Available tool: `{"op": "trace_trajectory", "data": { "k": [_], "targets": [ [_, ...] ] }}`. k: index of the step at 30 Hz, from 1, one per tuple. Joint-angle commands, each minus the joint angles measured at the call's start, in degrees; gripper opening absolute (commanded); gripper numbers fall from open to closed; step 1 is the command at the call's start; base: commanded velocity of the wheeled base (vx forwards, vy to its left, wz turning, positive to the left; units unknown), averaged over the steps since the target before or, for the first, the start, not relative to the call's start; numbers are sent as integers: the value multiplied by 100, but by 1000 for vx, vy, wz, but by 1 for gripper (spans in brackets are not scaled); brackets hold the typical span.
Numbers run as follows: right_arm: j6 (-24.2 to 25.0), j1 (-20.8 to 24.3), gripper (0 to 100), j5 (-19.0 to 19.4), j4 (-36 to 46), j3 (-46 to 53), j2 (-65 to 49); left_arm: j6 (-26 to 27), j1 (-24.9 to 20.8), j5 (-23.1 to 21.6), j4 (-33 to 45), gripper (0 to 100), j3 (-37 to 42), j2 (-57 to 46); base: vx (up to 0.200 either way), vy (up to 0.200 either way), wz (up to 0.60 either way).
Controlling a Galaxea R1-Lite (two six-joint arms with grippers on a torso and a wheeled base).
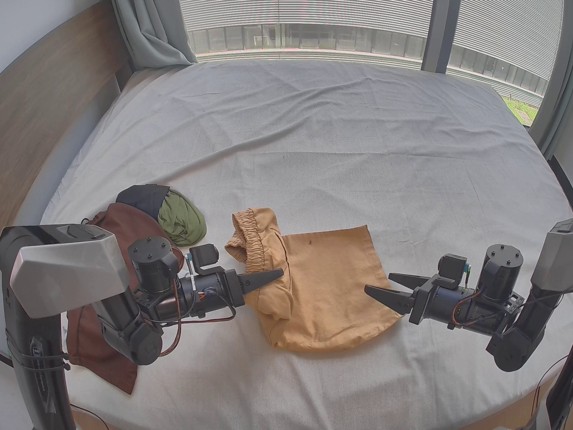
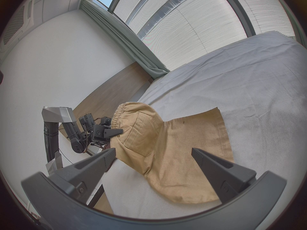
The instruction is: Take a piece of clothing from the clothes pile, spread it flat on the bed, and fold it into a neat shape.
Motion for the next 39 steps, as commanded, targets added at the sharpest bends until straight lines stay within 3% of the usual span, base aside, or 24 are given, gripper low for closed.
{"op": "trace_trajectory", "data": {
  "k": [1,23,39],
  "targets": [
    [1,-33,100,8,1,4,-88,-34,-81,8,-4,0,-91,14,0,0,0],
    [19,-42,100,8,1,-49,-185,-113,-591,43,5,0,-812,611,0,0,0],
    [10,-113,100,26,1,-75,-176,-394,-934,325,5,0,-1287,1086,0,0,0]
  ]
}}
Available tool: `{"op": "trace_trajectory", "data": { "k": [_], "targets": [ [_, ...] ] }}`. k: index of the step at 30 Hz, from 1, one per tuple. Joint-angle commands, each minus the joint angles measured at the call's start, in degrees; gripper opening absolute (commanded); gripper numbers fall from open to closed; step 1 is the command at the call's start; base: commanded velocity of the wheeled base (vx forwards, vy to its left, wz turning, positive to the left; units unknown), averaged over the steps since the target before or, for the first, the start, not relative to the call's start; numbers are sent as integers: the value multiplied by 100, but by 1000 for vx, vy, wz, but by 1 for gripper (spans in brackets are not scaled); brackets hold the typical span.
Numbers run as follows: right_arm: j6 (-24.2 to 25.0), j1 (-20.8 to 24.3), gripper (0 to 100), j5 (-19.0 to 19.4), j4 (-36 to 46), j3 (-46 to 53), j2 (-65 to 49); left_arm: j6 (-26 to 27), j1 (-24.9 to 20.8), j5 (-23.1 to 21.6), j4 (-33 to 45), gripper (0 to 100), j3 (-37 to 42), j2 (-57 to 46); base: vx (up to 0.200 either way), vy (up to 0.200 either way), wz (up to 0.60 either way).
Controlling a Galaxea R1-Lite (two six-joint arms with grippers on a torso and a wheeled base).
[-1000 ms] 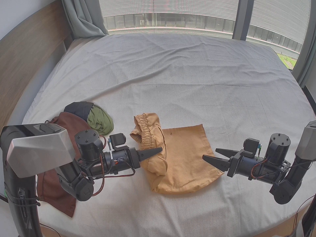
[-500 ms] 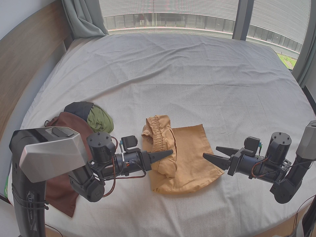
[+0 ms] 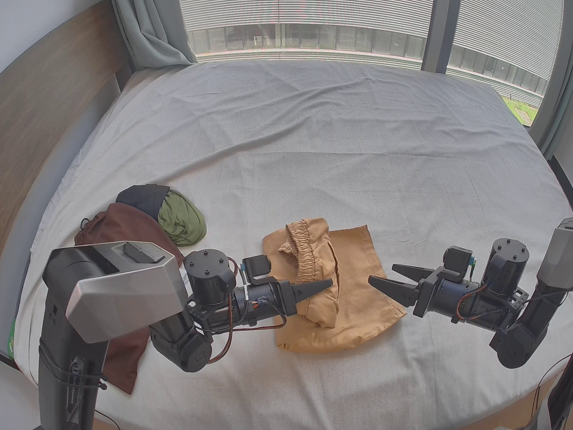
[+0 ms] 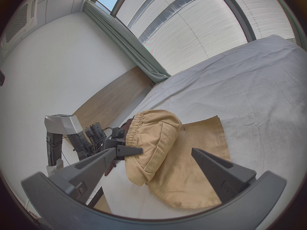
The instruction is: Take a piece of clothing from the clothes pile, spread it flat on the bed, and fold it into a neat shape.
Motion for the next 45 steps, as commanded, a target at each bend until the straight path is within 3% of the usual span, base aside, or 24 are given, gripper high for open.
{"op": "trace_trajectory", "data": {
  "k": [1,45],
  "targets": [
    [-1,-48,100,30,-3,-18,9,-7,-25,-1,1,0,-24,122,0,0,0],
    [-10,-136,100,91,-3,-97,1,-15,-148,166,28,0,-270,359,0,0,0]
  ]
}}
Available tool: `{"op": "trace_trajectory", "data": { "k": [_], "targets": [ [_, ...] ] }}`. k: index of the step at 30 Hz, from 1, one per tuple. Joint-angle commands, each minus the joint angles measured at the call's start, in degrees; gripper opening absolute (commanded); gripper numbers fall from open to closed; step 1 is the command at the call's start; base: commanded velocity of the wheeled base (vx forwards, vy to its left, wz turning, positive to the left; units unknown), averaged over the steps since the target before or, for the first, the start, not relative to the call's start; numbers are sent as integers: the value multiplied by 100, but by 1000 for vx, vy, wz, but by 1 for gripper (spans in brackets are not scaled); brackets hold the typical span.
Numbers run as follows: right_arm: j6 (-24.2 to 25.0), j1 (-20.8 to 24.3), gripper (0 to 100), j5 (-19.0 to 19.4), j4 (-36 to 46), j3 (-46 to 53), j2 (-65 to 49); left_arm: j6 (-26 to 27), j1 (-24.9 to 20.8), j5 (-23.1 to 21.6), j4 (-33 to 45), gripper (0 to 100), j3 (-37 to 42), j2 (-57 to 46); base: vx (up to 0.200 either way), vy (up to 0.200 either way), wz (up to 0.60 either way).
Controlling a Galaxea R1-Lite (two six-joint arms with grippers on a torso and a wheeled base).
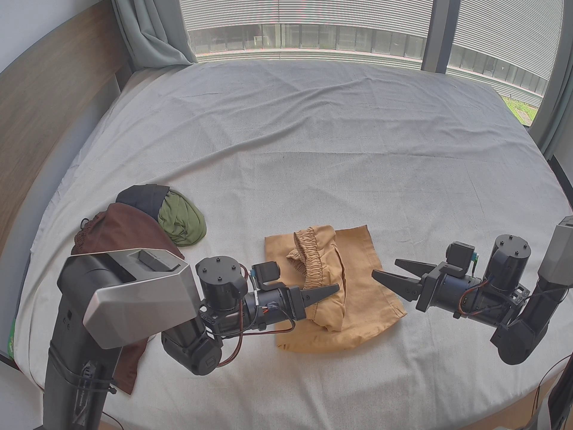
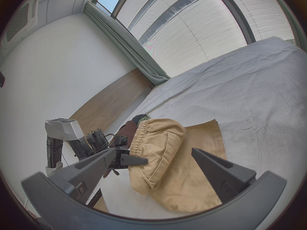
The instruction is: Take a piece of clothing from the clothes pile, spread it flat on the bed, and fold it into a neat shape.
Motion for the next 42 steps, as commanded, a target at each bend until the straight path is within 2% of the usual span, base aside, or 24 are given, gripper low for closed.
{"op": "trace_trajectory", "data": {
  "k": [1,25,26,42],
  "targets": [
    [1,2,100,3,-1,-4,1,-2,-1,8,-10,0,-7,51,0,0,0],
    [10,-42,100,47,-1,-22,-96,-2,-45,25,-1,0,-51,95,0,0,0],
    [10,-42,100,47,-1,-22,-96,-2,-45,25,-1,100,-51,95,0,0,0],
    [1,-33,100,47,-1,-22,-87,-116,-45,148,-28,100,-103,95,0,0,0]
  ]
}}
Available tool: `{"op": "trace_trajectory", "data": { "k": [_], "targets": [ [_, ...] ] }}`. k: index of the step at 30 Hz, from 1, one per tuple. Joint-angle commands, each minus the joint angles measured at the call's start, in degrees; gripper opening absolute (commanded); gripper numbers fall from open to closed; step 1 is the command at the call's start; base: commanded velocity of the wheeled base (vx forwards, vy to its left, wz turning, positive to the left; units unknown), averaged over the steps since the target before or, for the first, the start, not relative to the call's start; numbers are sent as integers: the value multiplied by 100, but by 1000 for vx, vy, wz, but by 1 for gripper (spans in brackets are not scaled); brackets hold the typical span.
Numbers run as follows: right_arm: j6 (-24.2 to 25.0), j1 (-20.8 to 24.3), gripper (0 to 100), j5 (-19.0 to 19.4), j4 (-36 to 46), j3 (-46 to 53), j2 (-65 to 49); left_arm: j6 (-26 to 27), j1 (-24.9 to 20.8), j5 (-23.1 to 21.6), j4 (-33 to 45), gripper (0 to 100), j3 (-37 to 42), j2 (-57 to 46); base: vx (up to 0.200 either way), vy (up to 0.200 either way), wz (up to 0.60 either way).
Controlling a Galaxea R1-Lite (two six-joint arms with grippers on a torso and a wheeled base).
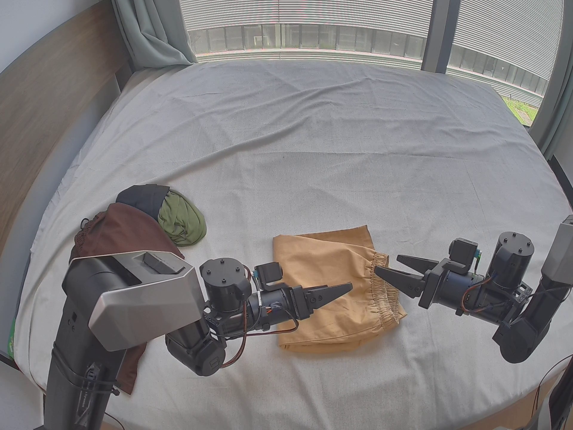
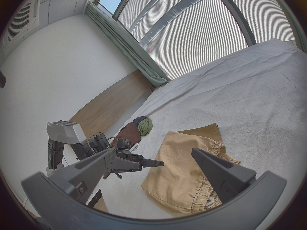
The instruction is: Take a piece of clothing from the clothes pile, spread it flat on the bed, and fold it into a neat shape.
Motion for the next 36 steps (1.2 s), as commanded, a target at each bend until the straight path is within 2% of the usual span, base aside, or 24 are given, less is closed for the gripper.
{"op": "trace_trajectory", "data": {
  "k": [1,26,29,36],
  "targets": [
    [5,8,100,4,-1,1,15,5,7,11,-6,100,10,-16,0,0,0],
    [-21,87,100,-5,-1,71,59,303,209,-16,-14,100,731,-658,0,0,0],
    [-21,87,100,-5,-1,71,59,365,280,-42,-14,100,880,-763,0,0,0],
    [-21,87,100,-5,-1,71,59,927,745,-235,-14,100,1337,-1009,0,0,0]
  ]
}}
